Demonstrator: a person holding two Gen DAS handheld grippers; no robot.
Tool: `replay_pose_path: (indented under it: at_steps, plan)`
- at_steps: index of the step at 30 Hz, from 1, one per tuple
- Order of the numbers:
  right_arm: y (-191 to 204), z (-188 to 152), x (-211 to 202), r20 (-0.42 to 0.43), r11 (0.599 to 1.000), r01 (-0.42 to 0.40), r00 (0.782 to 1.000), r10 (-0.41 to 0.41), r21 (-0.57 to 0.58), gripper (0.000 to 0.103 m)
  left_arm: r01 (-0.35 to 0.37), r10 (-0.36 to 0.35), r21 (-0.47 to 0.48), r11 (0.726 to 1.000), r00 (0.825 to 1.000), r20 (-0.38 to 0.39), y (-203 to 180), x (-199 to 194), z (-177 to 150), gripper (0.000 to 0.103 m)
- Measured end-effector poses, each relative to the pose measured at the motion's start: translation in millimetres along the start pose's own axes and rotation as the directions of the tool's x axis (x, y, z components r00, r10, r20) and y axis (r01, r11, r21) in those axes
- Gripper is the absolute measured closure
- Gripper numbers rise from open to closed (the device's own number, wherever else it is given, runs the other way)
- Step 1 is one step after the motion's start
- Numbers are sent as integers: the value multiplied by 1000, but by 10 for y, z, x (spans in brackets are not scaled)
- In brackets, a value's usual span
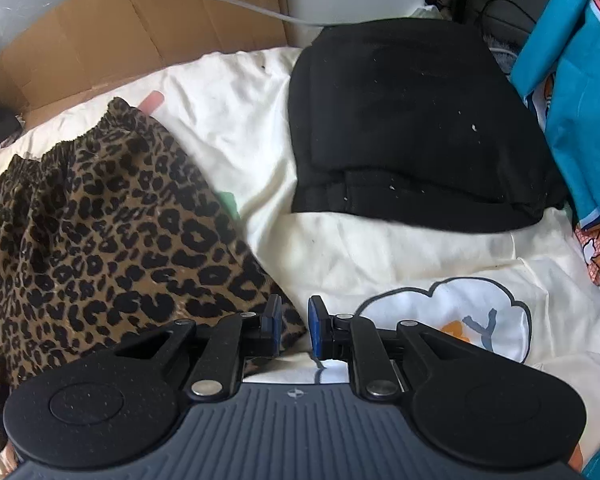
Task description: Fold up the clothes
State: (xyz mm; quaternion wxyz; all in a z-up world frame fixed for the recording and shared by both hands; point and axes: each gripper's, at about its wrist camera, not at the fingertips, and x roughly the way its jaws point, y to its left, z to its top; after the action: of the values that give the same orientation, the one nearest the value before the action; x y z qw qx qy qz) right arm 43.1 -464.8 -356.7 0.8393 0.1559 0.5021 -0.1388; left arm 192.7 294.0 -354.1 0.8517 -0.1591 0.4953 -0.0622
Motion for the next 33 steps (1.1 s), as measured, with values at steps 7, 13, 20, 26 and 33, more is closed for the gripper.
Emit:
replay_pose_path:
  at_steps: [7,13,20,26,33]
  plan:
    - [218,-110,-93,-35,999,-14,999,13,-40,88,48,-48,3,999,999,6,35,168,-139,59]
    - [322,-177,-158,-65,997,-18,998,14,-69,88,248,-252,-211,945,968,7,294,166,-166,63]
    - [444,-238,-120,-94,994,-40,995,31,-97,88,347,-347,-302,888,936,54,424,204,-104,65]
    - [570,-279,-70,-97,991,-79,993,69,-105,88,352,-355,-284,892,934,43,324,310,-48,65]
    - [685,-264,-135,-73,987,-116,991,108,-111,88,357,-374,-283,890,928,-5,294,346,-100,71]
